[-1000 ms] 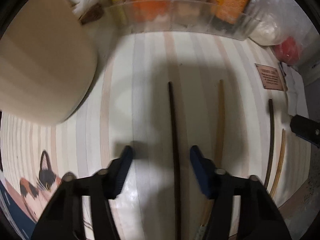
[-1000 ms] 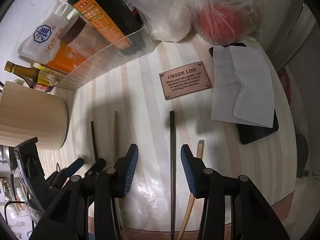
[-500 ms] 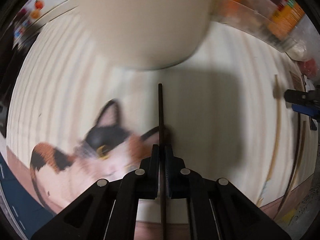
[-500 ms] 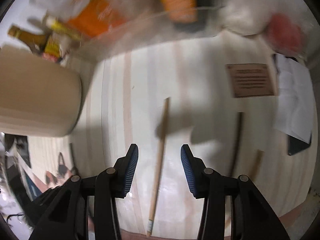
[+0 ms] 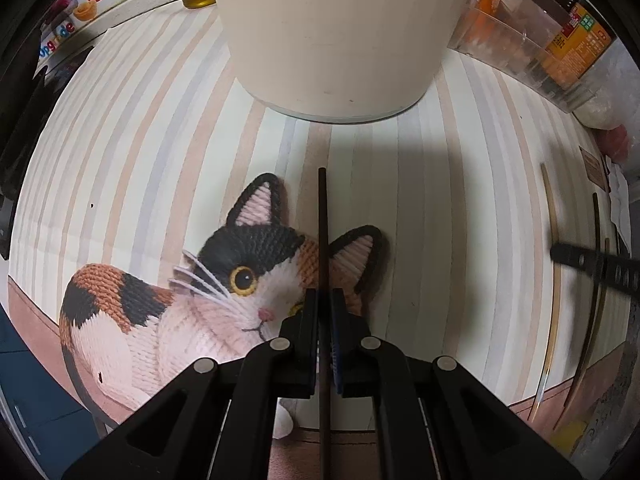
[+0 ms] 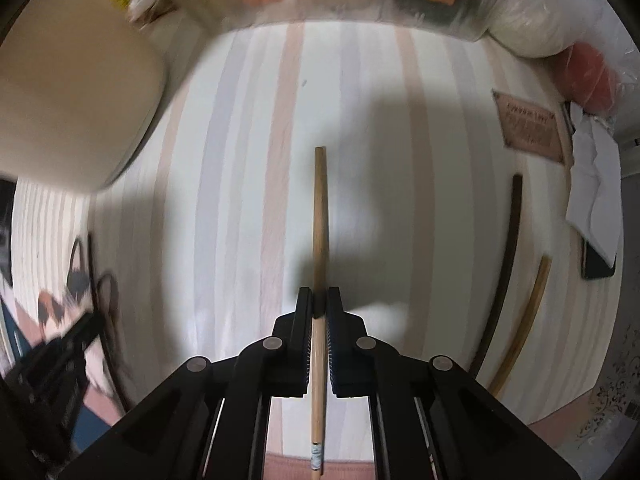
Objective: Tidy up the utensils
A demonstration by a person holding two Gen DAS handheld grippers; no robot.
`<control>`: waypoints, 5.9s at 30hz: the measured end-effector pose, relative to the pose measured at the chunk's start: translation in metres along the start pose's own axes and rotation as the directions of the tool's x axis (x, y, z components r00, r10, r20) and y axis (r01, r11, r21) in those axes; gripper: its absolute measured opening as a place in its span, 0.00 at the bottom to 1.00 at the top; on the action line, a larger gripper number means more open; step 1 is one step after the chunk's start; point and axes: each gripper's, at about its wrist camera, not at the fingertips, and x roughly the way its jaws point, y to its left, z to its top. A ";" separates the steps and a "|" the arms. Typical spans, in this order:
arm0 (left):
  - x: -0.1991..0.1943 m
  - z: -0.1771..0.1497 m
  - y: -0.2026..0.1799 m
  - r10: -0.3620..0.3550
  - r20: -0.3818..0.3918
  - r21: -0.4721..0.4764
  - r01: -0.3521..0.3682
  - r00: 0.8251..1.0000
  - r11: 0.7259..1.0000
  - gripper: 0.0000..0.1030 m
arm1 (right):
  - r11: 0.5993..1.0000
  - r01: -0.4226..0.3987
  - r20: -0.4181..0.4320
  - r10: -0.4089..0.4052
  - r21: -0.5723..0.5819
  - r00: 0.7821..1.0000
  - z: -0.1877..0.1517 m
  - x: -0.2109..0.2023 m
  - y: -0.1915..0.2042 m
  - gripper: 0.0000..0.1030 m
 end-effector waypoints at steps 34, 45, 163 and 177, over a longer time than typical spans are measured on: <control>0.001 -0.003 -0.007 -0.124 -0.054 0.039 0.126 0.991 0.991 0.08 | 0.999 0.022 -0.135 -0.028 -0.044 0.990 -0.003 0.008 0.008 0.08; -0.012 0.010 -0.013 -0.098 -0.017 0.066 0.099 0.995 0.993 0.03 | 0.999 -0.028 -0.018 0.028 0.016 0.999 -0.021 -0.001 0.002 0.06; 0.026 -0.042 0.055 -0.153 -0.070 -0.109 0.145 0.986 0.983 0.08 | 1.000 -0.003 -0.036 0.002 -0.023 0.999 -0.005 -0.002 -0.024 0.06; 0.020 0.037 0.015 0.017 -0.038 0.025 -0.016 0.999 1.000 0.07 | 1.000 0.011 -0.036 -0.011 -0.004 0.999 0.014 0.003 -0.006 0.06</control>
